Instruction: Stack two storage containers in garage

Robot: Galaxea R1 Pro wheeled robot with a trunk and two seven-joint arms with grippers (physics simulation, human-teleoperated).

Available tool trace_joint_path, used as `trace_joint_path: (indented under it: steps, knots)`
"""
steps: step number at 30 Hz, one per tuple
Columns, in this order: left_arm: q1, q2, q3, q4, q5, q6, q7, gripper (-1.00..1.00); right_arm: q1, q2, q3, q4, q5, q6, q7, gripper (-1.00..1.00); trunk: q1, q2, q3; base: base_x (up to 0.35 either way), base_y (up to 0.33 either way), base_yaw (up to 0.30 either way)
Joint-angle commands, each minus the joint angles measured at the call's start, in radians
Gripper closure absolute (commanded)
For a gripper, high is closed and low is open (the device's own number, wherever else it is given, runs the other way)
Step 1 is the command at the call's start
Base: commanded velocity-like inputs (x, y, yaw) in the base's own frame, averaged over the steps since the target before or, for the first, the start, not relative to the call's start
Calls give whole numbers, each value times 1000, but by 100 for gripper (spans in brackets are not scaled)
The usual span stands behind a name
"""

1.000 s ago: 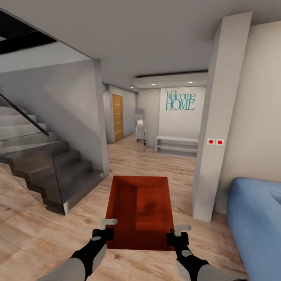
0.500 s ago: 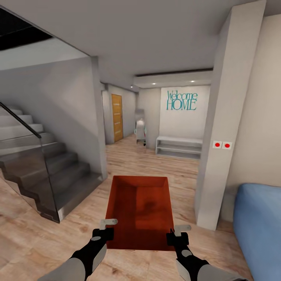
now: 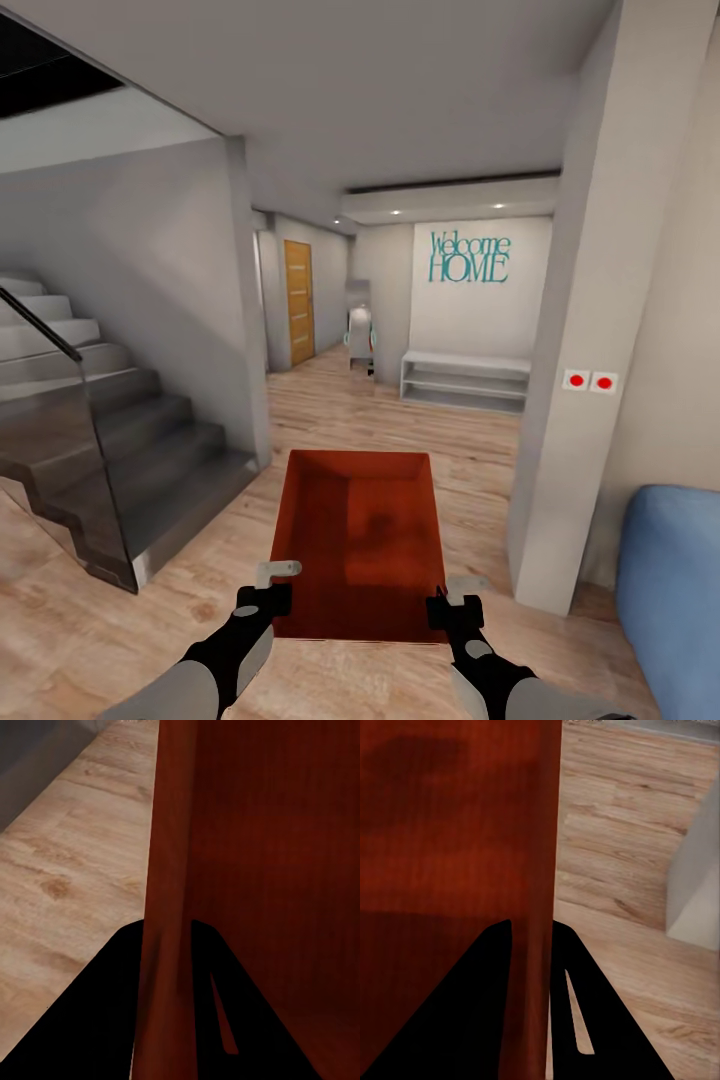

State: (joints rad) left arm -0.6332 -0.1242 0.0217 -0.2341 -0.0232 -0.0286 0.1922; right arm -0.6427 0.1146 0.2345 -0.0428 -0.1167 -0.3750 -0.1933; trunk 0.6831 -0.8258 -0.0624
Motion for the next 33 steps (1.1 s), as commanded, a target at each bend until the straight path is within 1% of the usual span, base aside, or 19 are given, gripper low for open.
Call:
trace_joint_path:
  steps: [1,24,33]
  knots:
    - [0,0,20,2,-6,-3,59,100,-2,1,-52,-3,9,-21,0,100,1,-1,-2,322,0,0]
    - [0,0,20,2,-6,-2,59,100,-2,1,-52,-3,8,-21,-1,100,1,-1,-2,322,0,0]
    - [0,0,20,2,-6,-2,59,100,-2,2,-52,-3,8,-21,-20,100,1,-1,-2,322,0,0]
